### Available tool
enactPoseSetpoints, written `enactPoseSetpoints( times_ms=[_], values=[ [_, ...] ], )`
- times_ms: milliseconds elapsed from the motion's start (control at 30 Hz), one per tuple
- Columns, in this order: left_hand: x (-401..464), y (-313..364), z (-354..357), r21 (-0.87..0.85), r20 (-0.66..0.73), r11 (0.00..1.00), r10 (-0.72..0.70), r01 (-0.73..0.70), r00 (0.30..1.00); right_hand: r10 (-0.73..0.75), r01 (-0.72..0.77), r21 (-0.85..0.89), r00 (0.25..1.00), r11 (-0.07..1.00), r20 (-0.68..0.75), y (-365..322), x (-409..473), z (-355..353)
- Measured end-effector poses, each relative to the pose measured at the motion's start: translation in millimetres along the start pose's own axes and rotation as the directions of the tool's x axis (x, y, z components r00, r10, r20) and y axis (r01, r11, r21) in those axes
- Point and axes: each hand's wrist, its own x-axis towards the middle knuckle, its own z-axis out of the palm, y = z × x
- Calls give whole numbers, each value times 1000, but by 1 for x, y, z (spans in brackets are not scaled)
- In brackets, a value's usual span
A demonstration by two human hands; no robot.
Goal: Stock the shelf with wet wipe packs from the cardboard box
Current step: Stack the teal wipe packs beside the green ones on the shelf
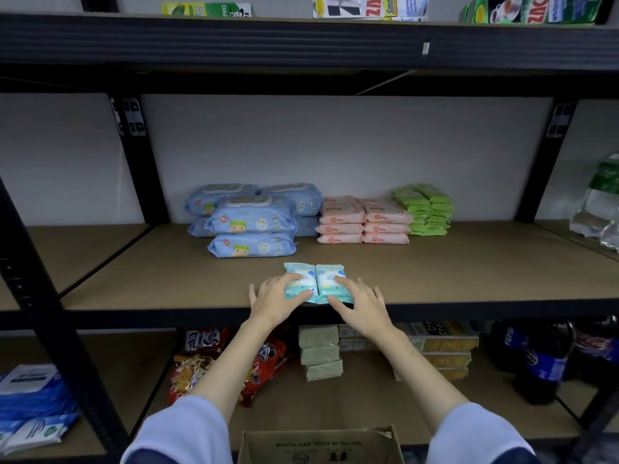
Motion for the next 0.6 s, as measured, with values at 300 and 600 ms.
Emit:
enactPoseSetpoints(
  times_ms=[300, 600],
  values=[
    [-8, -2, 4, 13, -88, 999, 53, -52, 995, -57, 59, 17, 993, 998, -101, 3, -10, 6],
    [-97, -24, 35, -2, -199, 978, 205, -210, 958, -123, 137, 33, 957, 990, -264, 22, -88, 56]
  ],
)
